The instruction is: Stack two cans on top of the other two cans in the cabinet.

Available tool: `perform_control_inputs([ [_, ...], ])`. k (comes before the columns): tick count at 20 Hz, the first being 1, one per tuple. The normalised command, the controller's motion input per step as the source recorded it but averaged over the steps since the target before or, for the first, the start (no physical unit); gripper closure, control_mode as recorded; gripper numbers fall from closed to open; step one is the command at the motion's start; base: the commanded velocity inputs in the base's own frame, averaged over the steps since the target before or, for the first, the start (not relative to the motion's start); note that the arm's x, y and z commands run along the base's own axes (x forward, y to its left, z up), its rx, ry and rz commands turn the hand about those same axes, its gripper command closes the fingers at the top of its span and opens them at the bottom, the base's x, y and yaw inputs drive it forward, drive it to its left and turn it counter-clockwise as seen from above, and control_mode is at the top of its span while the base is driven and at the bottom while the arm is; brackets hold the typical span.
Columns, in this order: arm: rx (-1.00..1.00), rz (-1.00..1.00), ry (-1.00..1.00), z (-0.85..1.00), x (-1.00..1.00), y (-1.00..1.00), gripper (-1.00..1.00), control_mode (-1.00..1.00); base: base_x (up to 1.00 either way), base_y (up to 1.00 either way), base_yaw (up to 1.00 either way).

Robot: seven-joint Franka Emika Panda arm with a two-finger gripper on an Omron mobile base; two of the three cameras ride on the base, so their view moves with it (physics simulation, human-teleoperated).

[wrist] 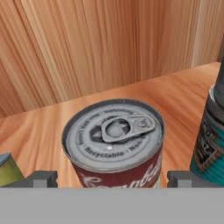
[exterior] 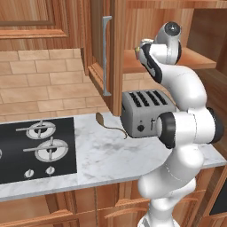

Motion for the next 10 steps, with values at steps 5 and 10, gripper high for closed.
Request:
perform_control_inputs([
  [5, 0.0, 0.0, 0.0, -0.24, 0.04, 0.0, -1.0, -1.0, 0.0, 0.0, 0.0],
  [10, 0.0, 0.0, 0.0, -0.25, 0.04, 0.0, 1.0, -1.0, 0.0, 0.0, 0.0],
])
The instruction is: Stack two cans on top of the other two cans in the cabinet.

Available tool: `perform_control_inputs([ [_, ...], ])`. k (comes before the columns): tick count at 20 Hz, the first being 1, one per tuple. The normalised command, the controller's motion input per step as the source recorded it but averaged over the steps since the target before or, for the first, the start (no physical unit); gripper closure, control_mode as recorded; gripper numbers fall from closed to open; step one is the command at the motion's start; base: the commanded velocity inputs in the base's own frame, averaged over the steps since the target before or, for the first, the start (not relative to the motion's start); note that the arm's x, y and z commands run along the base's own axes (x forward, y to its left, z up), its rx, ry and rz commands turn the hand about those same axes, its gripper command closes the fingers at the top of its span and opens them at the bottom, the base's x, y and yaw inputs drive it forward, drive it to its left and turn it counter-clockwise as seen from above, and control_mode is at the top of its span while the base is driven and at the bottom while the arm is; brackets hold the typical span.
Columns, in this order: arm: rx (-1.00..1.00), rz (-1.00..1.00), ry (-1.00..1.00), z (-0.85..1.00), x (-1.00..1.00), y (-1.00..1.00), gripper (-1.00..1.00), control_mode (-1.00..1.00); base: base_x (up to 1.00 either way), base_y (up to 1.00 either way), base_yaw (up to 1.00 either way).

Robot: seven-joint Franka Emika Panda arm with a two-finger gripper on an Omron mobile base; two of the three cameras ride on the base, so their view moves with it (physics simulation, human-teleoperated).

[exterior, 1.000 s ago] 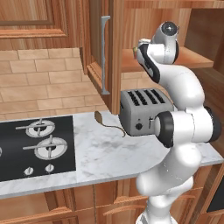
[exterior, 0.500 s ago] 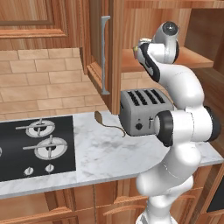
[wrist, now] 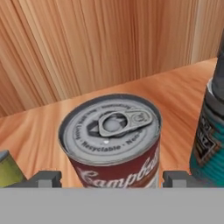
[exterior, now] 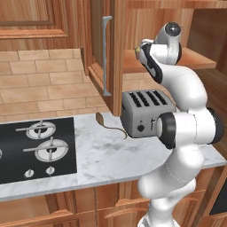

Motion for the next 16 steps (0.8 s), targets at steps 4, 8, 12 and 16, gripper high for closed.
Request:
perform_control_inputs([
  [4, 0.0, 0.0, 0.0, -0.25, 0.03, -0.02, 1.0, -1.0, 0.0, 0.0, 0.0],
  [8, 0.0, 0.0, -0.01, -0.22, 0.0, -0.05, 1.0, -1.0, 0.0, 0.0, 0.0],
  [12, 0.0, 0.0, -0.01, -0.16, -0.04, -0.1, 1.0, -1.0, 0.0, 0.0, 0.0],
  [16, 0.0, 0.0, -0.08, -0.11, -0.44, -0.05, 1.0, -1.0, 0.0, 0.0, 0.0],
])
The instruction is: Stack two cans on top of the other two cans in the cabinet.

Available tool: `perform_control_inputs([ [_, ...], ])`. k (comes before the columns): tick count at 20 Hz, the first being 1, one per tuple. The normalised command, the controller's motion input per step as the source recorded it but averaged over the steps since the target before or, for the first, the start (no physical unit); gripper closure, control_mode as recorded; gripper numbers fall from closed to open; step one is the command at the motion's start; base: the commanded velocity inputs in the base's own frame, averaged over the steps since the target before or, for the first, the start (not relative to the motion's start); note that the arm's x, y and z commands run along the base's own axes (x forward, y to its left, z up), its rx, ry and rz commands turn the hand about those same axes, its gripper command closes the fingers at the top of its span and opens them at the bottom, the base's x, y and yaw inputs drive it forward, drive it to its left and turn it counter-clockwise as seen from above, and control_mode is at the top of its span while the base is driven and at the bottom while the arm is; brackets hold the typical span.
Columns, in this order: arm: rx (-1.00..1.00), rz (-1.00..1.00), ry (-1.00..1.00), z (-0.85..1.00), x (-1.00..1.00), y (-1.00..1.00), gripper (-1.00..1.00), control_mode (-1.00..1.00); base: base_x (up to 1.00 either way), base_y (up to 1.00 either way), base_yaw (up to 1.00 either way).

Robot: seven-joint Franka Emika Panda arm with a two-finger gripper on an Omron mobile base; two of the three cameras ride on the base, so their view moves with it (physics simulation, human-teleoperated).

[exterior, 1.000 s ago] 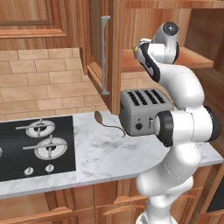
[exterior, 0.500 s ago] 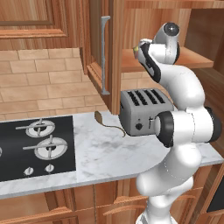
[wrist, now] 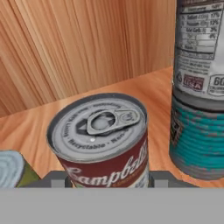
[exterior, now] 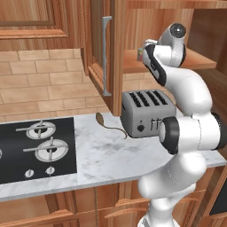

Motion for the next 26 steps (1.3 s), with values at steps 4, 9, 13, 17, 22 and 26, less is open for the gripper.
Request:
perform_control_inputs([
  [4, 0.0, 0.0, -0.1, -0.08, -0.47, 0.0, 1.0, -1.0, 0.0, 0.0, 0.0],
  [9, 0.0, 0.0, -0.08, 0.0, -0.36, 0.0, 1.0, -1.0, 0.0, 0.0, 0.0],
  [13, 0.0, 0.0, -0.06, 0.09, -0.27, 0.02, 1.0, -1.0, 0.0, 0.0, 0.0],
  [17, -0.01, 0.0, -0.01, 0.21, -0.17, 0.08, 1.0, -1.0, 0.0, 0.0, 0.0],
  [22, -0.03, 0.0, 0.0, 0.27, -0.06, 0.1, 1.0, -1.0, 0.0, 0.0, 0.0],
  [26, -0.01, 0.0, 0.0, 0.13, -0.02, 0.17, 1.0, -1.0, 0.0, 0.0, 0.0],
])
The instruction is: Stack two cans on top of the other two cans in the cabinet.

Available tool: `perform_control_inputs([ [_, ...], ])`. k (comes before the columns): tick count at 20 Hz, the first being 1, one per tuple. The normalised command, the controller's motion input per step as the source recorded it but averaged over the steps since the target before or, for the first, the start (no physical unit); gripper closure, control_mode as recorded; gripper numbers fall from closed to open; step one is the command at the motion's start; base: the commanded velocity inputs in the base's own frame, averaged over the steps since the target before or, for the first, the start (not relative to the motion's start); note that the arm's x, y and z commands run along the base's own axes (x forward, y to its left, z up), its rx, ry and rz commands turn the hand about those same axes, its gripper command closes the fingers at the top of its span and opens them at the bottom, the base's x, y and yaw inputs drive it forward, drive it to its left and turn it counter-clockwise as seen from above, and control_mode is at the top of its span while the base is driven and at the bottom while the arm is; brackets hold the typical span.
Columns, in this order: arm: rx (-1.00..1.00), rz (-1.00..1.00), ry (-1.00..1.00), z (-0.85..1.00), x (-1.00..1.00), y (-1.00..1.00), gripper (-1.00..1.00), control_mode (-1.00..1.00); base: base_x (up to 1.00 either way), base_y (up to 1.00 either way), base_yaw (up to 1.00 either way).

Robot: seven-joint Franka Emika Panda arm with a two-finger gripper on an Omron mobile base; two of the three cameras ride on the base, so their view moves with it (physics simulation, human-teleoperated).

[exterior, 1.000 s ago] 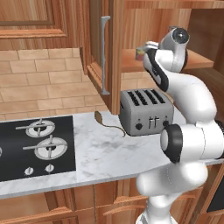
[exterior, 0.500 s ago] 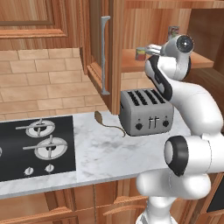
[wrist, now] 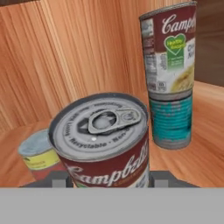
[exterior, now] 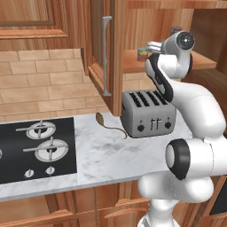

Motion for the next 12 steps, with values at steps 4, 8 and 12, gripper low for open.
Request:
perform_control_inputs([
  [4, 0.0, 0.0, 0.0, 0.06, 0.0, 0.2, 1.0, -1.0, 0.0, 0.0, 0.0],
  [8, -0.02, 0.02, 0.0, 0.11, 0.07, 0.17, 1.0, -1.0, 0.0, 0.0, 0.0],
  [12, -0.02, 0.02, 0.0, 0.2, 0.1, 0.11, 1.0, -1.0, 0.0, 0.0, 0.0],
])
